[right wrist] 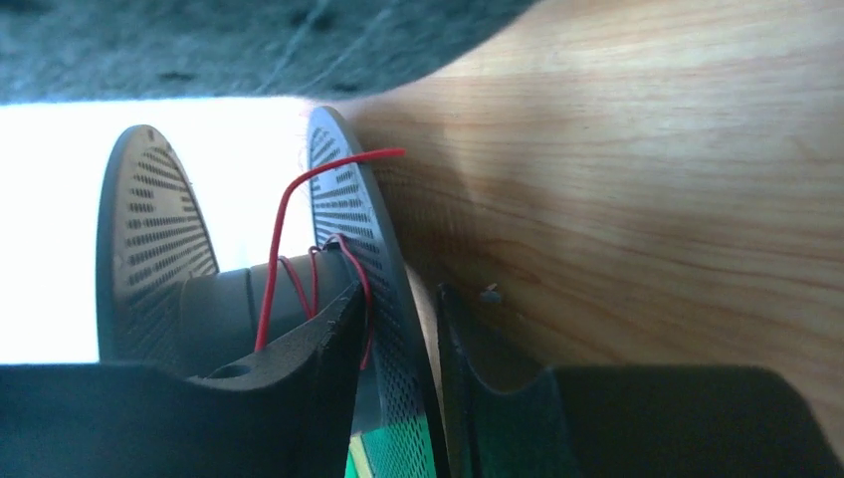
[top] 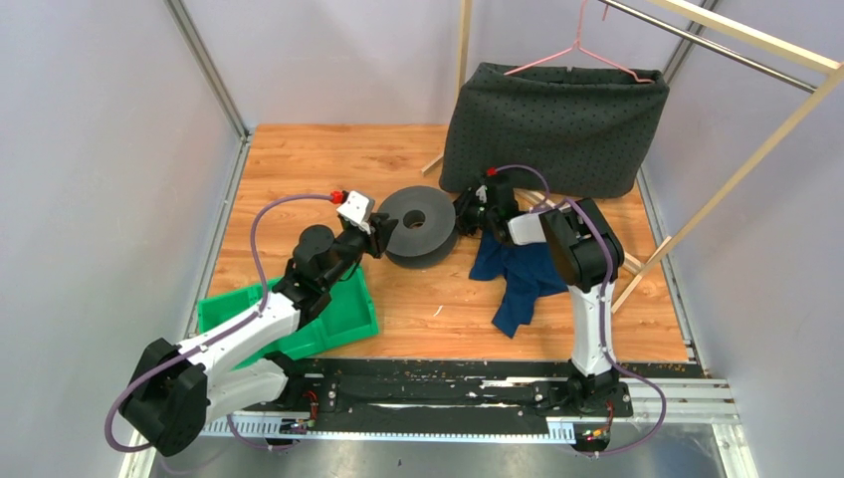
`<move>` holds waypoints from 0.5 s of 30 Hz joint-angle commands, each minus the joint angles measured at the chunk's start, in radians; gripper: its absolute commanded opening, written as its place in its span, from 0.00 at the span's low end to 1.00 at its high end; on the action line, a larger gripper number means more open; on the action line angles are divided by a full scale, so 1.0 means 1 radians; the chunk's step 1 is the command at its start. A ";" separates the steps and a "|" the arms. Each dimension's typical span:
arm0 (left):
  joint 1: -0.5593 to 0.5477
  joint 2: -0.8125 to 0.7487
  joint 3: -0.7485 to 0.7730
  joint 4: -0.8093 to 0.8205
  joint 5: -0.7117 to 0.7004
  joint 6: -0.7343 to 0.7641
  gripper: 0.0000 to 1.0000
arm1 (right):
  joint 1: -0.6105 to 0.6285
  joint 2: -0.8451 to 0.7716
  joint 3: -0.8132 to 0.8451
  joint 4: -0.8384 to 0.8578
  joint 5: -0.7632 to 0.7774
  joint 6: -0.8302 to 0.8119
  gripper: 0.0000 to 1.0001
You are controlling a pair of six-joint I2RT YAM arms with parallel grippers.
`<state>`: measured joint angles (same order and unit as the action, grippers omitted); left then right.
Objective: Wrap the cables
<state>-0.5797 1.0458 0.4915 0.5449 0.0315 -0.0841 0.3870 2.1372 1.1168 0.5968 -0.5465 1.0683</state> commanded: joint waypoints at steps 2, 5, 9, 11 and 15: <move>-0.003 -0.028 0.038 -0.021 -0.018 0.034 0.32 | 0.033 -0.043 0.094 -0.513 0.096 -0.183 0.40; -0.002 -0.030 0.039 -0.025 -0.018 0.042 0.32 | 0.034 -0.045 0.139 -0.638 0.109 -0.213 0.46; -0.003 -0.035 0.037 -0.032 -0.014 0.049 0.33 | 0.035 -0.056 0.182 -0.749 0.130 -0.261 0.51; -0.002 -0.038 0.035 -0.034 -0.016 0.052 0.32 | 0.035 -0.064 0.203 -0.798 0.144 -0.285 0.59; -0.002 -0.042 0.030 -0.034 -0.021 0.058 0.33 | 0.033 -0.067 0.266 -0.896 0.153 -0.336 0.73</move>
<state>-0.5797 1.0222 0.5049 0.5152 0.0296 -0.0509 0.4103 2.0651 1.3491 -0.0479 -0.4751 0.8467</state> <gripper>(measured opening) 0.324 0.648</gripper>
